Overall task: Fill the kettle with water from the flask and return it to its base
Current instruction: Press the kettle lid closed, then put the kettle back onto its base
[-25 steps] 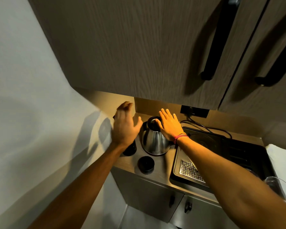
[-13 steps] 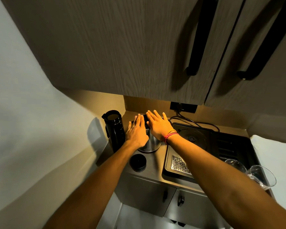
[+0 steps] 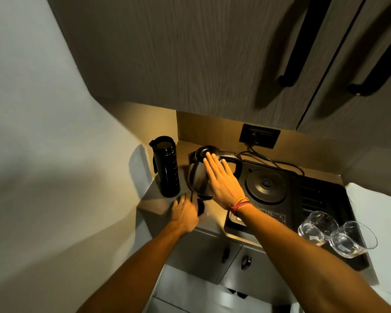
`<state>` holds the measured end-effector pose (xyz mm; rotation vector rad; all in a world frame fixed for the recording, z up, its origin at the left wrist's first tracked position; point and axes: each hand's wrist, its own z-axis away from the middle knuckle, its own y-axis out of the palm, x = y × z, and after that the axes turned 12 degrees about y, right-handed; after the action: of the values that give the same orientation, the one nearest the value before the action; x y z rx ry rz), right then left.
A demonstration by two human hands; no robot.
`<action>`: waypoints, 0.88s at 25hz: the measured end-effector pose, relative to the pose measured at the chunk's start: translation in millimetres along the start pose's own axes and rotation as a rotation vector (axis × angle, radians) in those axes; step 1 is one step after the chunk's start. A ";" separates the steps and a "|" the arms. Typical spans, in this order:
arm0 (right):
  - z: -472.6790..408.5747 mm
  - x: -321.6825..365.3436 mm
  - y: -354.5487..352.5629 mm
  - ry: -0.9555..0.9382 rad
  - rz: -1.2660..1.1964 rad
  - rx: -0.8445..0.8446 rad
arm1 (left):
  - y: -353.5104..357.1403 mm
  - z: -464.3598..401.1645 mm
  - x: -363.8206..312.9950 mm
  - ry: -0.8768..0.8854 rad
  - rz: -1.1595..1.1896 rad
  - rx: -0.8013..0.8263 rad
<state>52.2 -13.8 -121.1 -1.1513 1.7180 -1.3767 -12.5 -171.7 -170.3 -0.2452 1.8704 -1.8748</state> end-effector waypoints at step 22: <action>-57.9 79.0 -48.6 -0.012 -0.326 0.112 | -214.9 -38.0 75.3 0.016 -0.250 -0.114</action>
<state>-19.5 -65.7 -57.1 -1.4172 1.4690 -1.6324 -139.0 -181.7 22.5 -0.5262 2.0393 -1.9341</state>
